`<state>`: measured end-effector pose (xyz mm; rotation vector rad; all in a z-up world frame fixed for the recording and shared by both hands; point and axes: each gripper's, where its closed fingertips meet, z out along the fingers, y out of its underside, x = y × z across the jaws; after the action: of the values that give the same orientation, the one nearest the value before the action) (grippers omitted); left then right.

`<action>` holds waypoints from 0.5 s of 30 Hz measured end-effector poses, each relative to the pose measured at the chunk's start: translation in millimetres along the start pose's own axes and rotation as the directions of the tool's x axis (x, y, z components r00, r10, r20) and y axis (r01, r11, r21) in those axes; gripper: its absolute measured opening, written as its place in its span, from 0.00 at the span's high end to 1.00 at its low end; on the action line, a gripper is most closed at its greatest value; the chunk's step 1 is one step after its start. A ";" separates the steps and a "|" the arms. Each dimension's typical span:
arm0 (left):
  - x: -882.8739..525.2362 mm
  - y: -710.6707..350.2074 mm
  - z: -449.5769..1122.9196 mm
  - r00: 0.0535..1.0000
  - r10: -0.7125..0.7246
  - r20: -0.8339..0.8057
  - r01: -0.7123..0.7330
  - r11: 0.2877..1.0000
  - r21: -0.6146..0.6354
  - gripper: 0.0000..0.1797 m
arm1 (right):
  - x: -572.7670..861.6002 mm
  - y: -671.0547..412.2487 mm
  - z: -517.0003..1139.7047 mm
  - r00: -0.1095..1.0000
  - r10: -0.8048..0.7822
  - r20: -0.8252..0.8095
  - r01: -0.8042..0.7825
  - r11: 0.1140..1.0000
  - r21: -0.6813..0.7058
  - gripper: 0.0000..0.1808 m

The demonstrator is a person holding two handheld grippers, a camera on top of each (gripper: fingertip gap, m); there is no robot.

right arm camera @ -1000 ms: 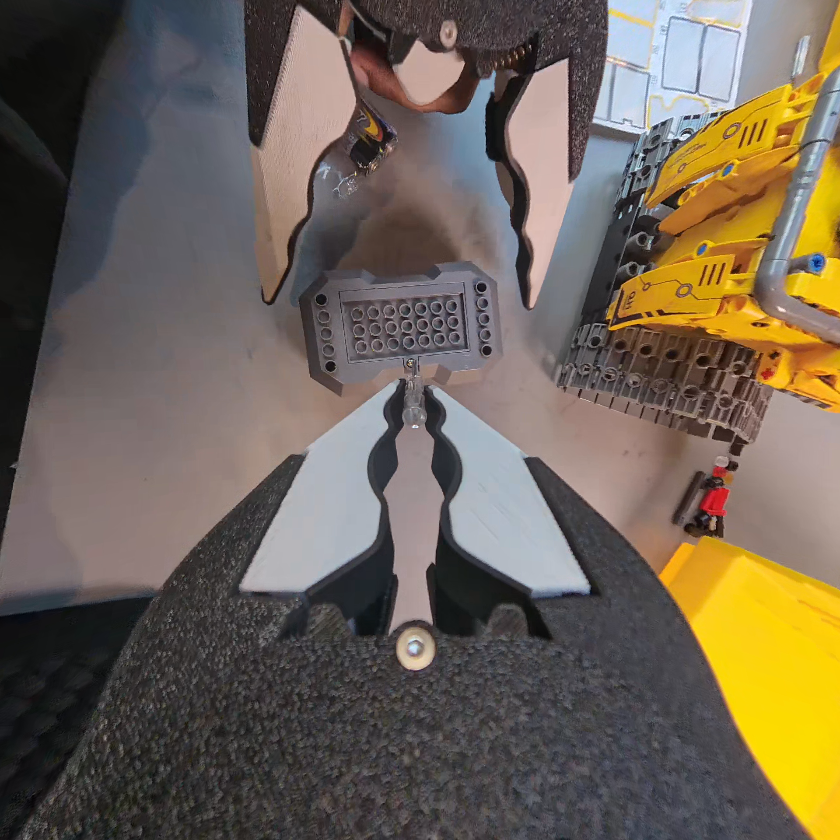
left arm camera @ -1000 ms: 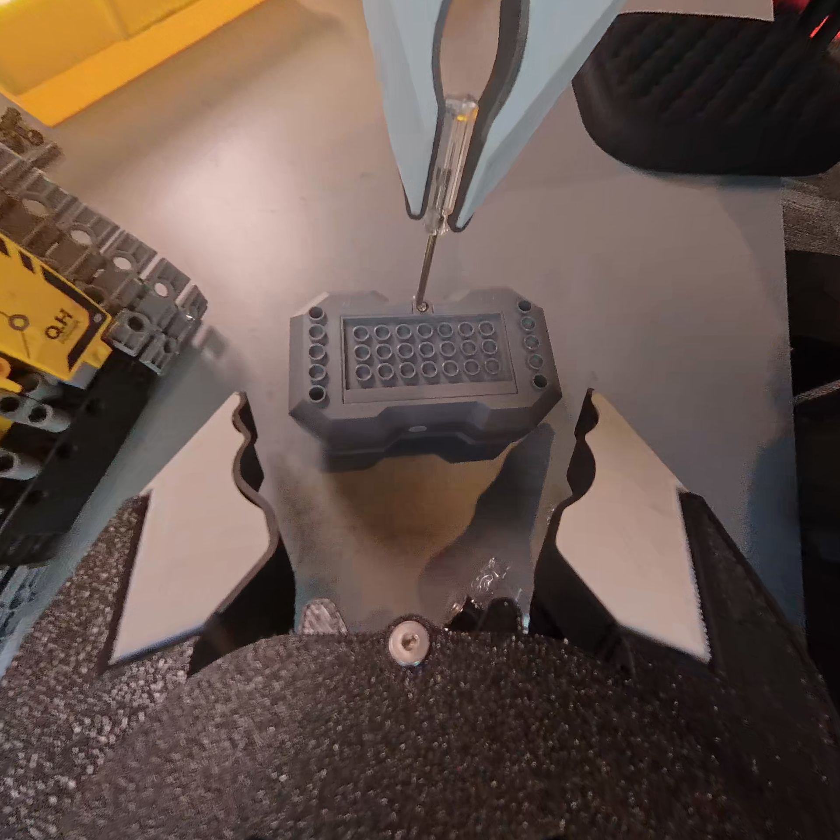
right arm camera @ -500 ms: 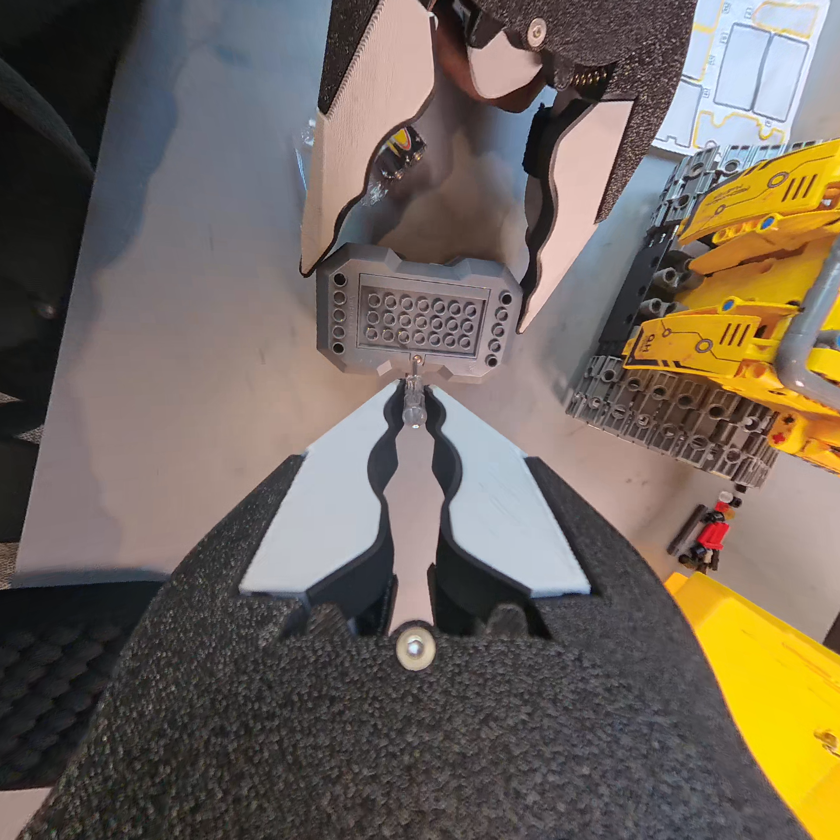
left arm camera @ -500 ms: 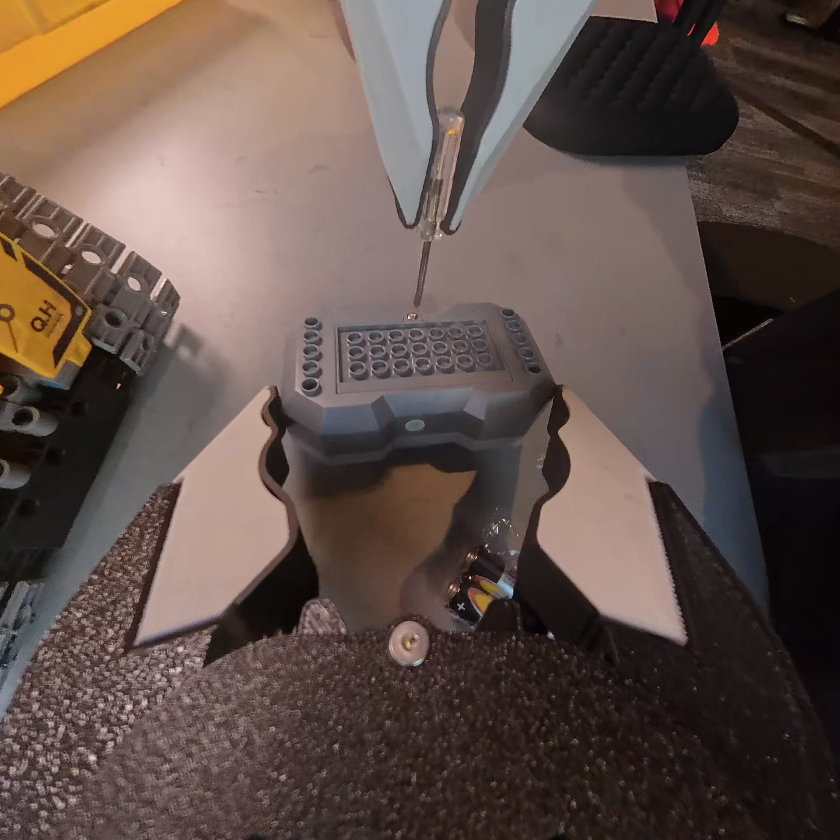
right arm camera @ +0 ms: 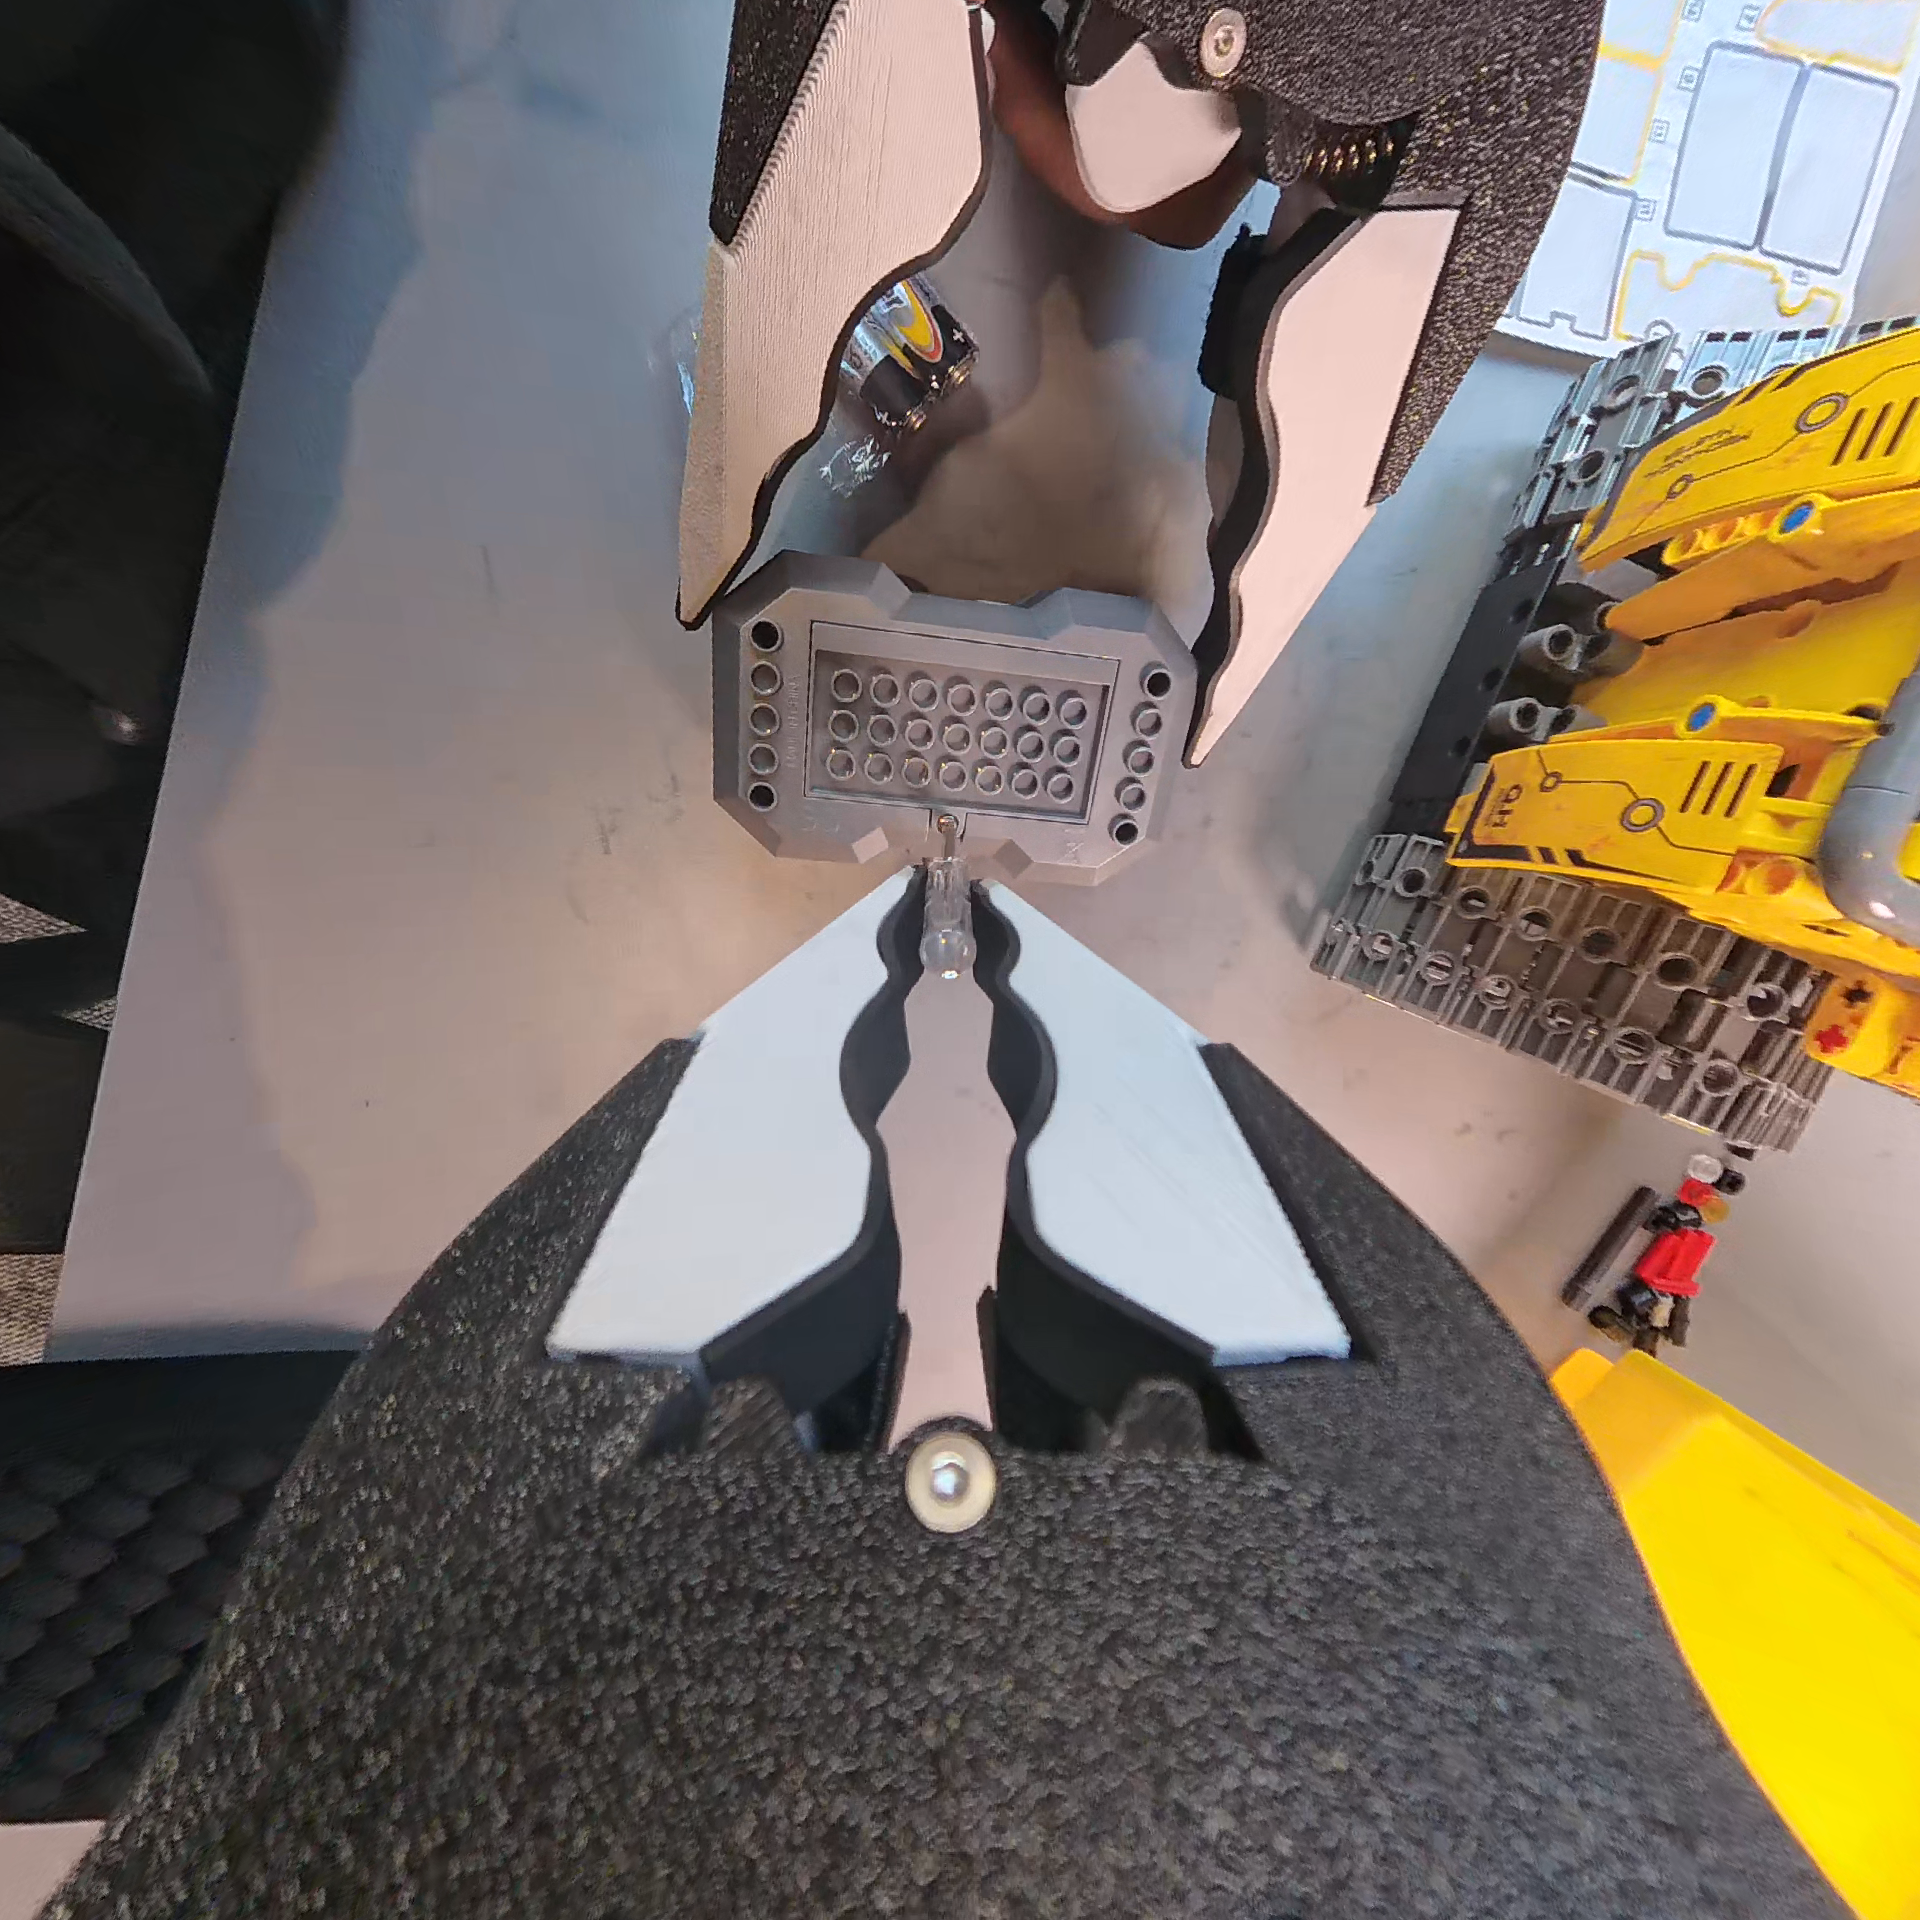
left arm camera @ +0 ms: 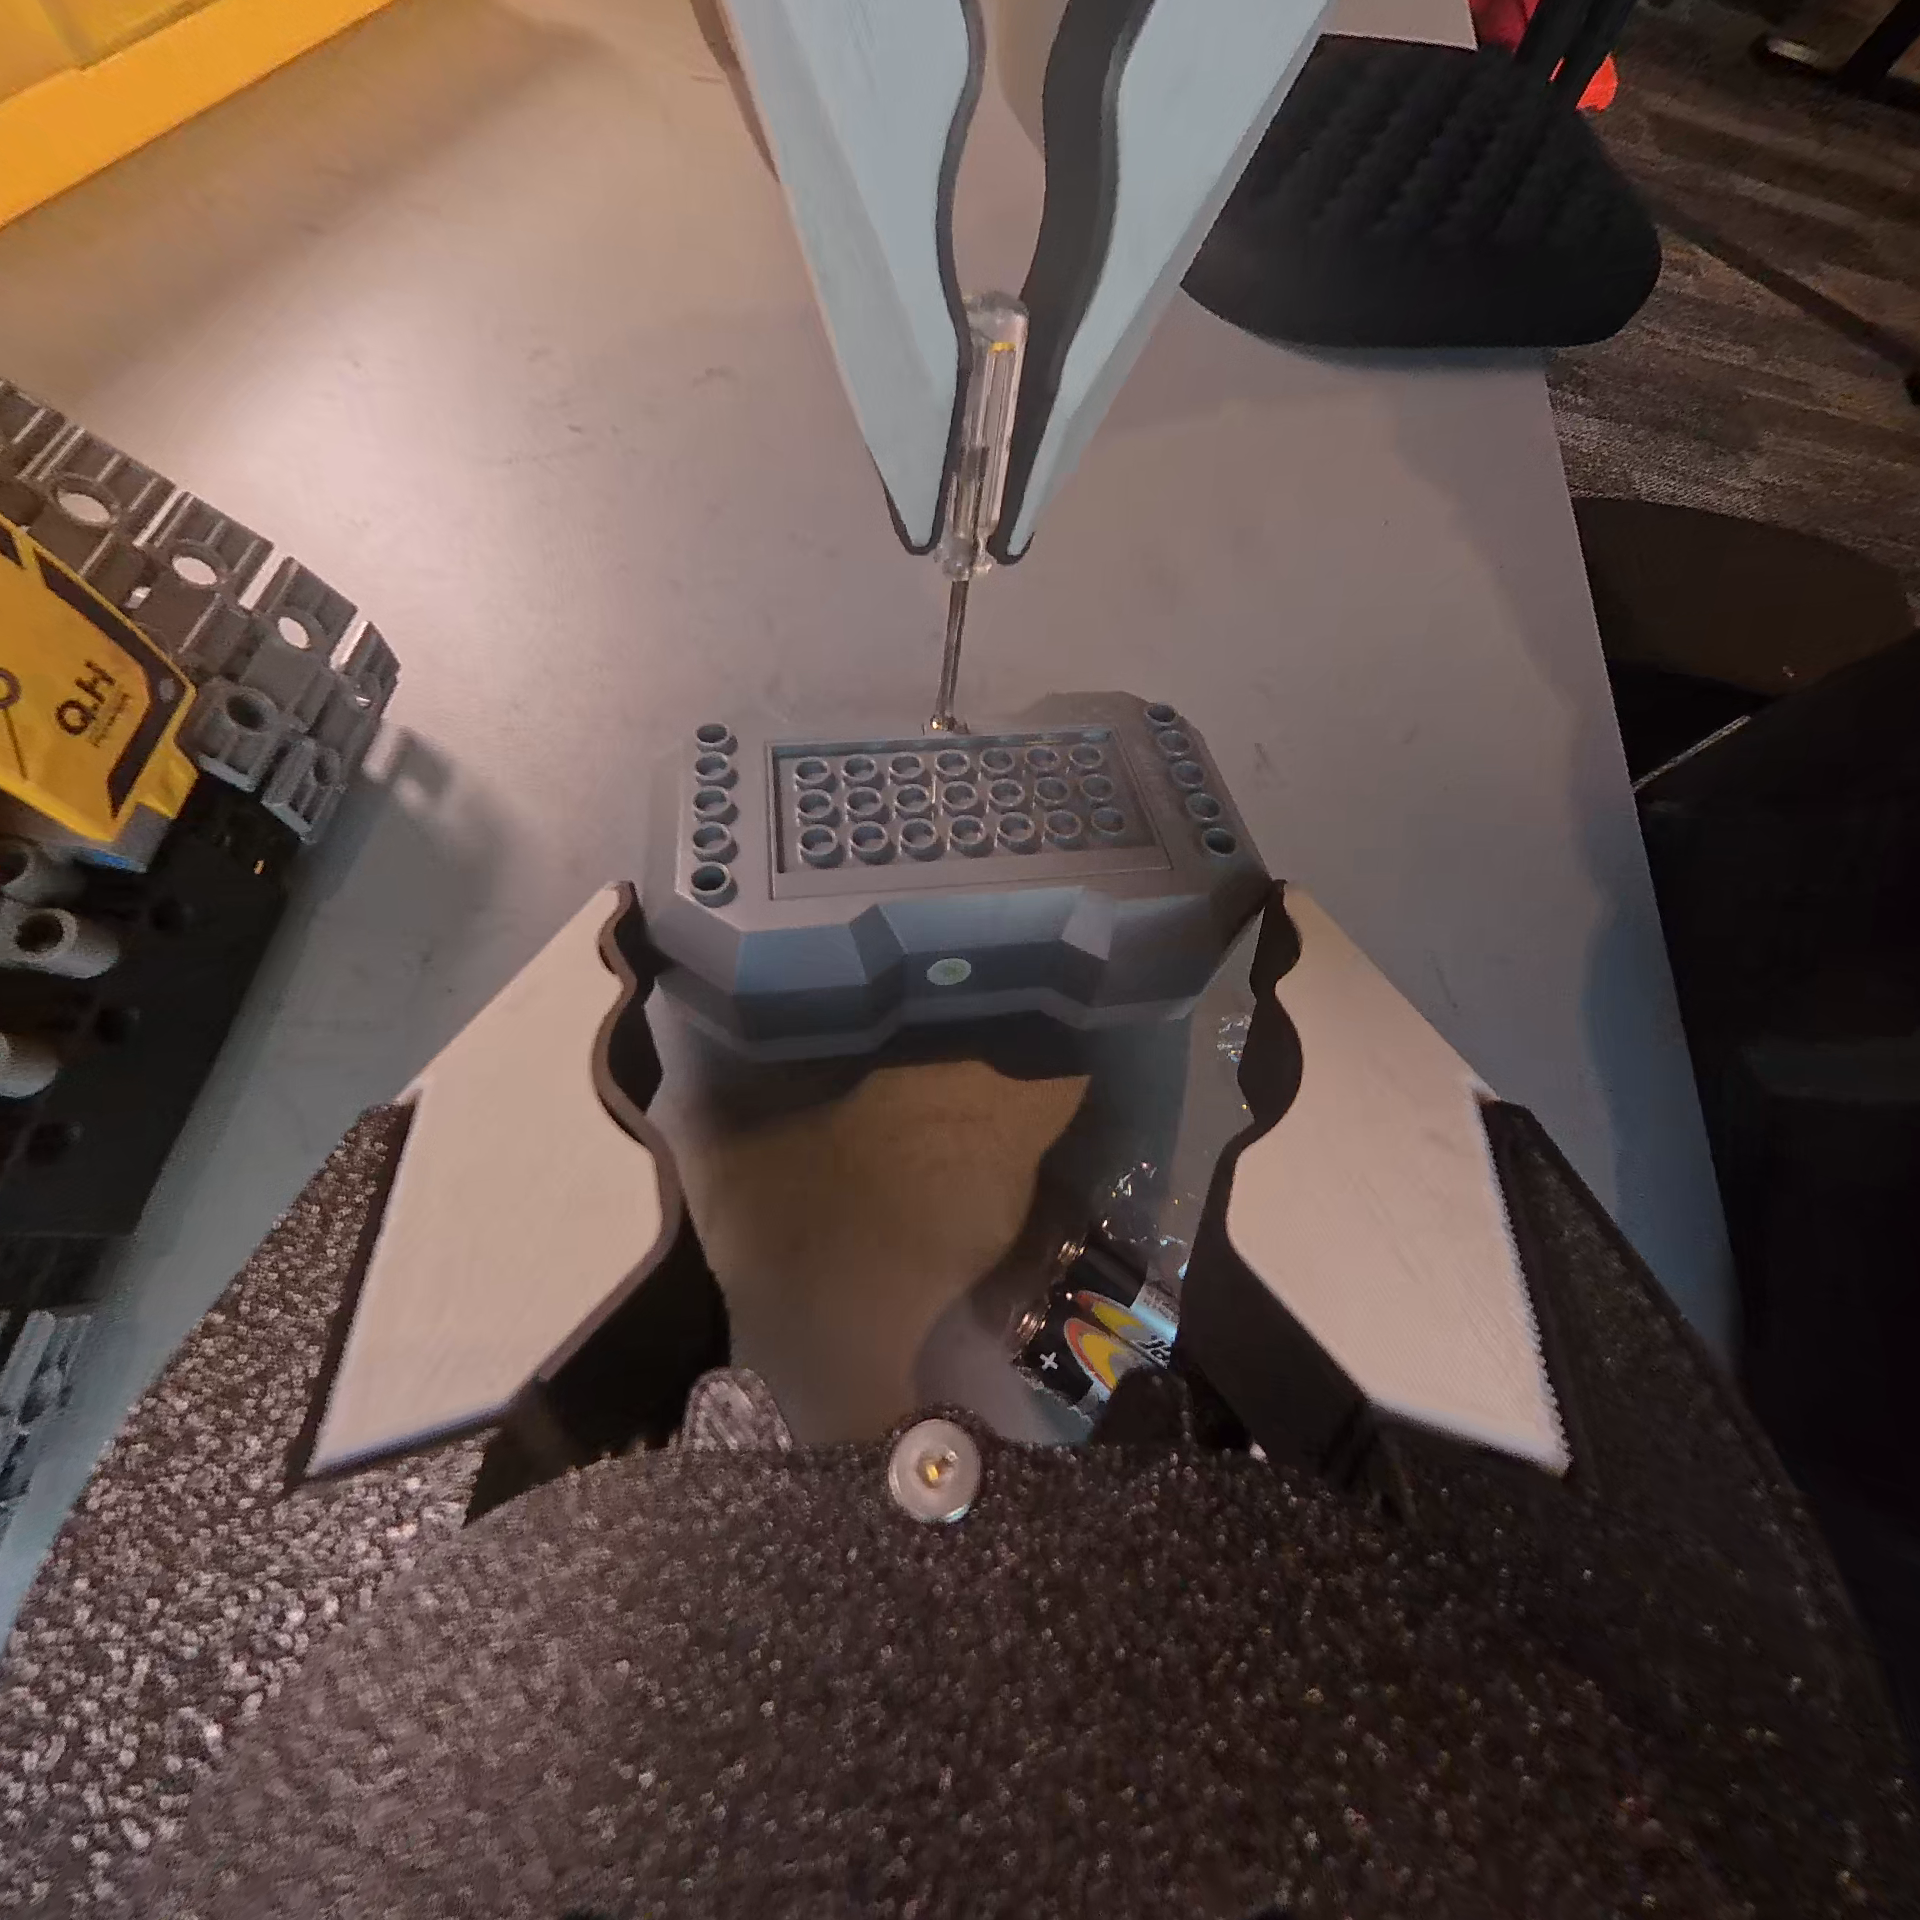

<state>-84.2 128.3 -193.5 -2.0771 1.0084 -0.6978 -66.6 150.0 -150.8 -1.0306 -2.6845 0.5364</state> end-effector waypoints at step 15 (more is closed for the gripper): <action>0.4 0.1 0.3 0.999 0.037 -0.004 -0.037 0.999 0.001 0.37 | -1.4 -0.4 1.6 0.983 -0.181 0.040 0.183 0.981 -0.059 0.96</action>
<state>-83.8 128.1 -193.8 -2.0518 1.0465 -0.6838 -66.3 148.4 -152.2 -0.7855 -2.8051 0.4409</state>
